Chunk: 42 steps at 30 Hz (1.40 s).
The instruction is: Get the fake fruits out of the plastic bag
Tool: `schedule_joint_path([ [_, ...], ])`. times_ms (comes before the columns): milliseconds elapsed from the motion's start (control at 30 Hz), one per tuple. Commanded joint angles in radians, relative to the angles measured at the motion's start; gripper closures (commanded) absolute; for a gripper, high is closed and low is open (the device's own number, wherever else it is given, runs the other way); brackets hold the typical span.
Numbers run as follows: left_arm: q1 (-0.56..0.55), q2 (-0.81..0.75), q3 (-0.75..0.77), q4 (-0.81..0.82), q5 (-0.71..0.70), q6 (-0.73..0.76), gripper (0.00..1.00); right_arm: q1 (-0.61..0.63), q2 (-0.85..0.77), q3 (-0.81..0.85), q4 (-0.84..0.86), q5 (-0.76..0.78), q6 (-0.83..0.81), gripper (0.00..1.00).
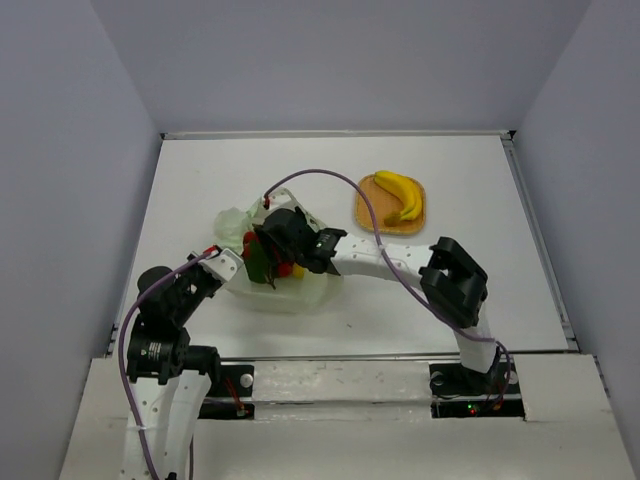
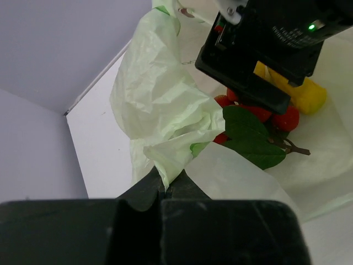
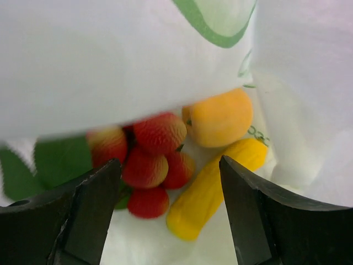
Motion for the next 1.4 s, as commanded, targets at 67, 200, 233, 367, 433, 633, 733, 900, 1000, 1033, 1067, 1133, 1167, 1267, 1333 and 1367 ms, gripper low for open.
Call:
schedule_joint_path([
  [67, 0.000, 0.015, -0.003, 0.037, 0.006, -0.024, 1.00, -0.024, 0.147, 0.150, 0.014, -0.056, 0.028, 0.21],
  [200, -0.002, 0.026, -0.005, 0.043, -0.002, -0.035, 1.00, -0.024, 0.193, 0.207, 0.023, -0.194, -0.021, 0.18],
  [233, -0.002, 0.029, -0.005, 0.045, -0.002, -0.036, 1.00, -0.024, 0.194, 0.213, 0.029, -0.216, -0.032, 0.17],
  [367, -0.002, 0.032, -0.006, 0.053, -0.014, -0.050, 1.00, -0.015, 0.156, 0.166, 0.113, -0.312, -0.086, 0.14],
  [433, -0.002, 0.036, -0.009, 0.057, -0.025, -0.058, 1.00, -0.006, 0.126, 0.115, 0.175, -0.336, -0.112, 0.11],
  [633, 0.000, 0.050, -0.003, 0.069, -0.045, -0.075, 1.00, 0.003, 0.227, 0.181, 0.105, -0.277, -0.073, 0.06],
  [733, 0.000, 0.055, -0.002, 0.069, -0.054, -0.078, 1.00, 0.003, 0.297, 0.210, 0.101, -0.300, -0.070, 0.06],
  [900, -0.002, 0.061, 0.000, 0.083, -0.062, -0.092, 1.00, 0.003, 0.375, 0.265, 0.069, -0.314, -0.034, 0.37],
  [1000, 0.000, 0.070, 0.004, 0.086, -0.072, -0.102, 1.00, 0.003, 0.359, 0.236, 0.066, -0.310, -0.024, 0.55],
  [1033, 0.000, 0.070, 0.004, 0.088, -0.080, -0.102, 1.00, 0.003, 0.348, 0.230, 0.066, -0.303, -0.029, 0.69],
  [1067, 0.000, 0.072, 0.003, 0.086, -0.083, -0.104, 1.00, 0.003, 0.333, 0.224, 0.066, -0.296, -0.032, 0.76],
  [1133, 0.000, 0.072, 0.001, 0.086, -0.088, -0.105, 1.00, 0.003, 0.279, 0.211, 0.066, -0.273, -0.043, 0.84],
  [1167, 0.001, 0.069, 0.001, 0.088, -0.092, -0.108, 1.00, 0.003, 0.259, 0.211, 0.065, -0.268, -0.050, 0.85],
  [1267, 0.001, 0.073, 0.003, 0.111, -0.121, -0.130, 1.00, 0.003, 0.167, 0.211, 0.060, -0.256, -0.072, 0.96],
  [1333, 0.000, 0.082, 0.001, 0.132, -0.163, -0.158, 1.00, 0.003, 0.116, 0.213, 0.057, -0.244, -0.092, 0.99],
  [1367, 0.000, 0.093, 0.001, 0.154, -0.207, -0.180, 1.00, 0.003, 0.063, 0.210, 0.055, -0.241, -0.098, 0.99],
])
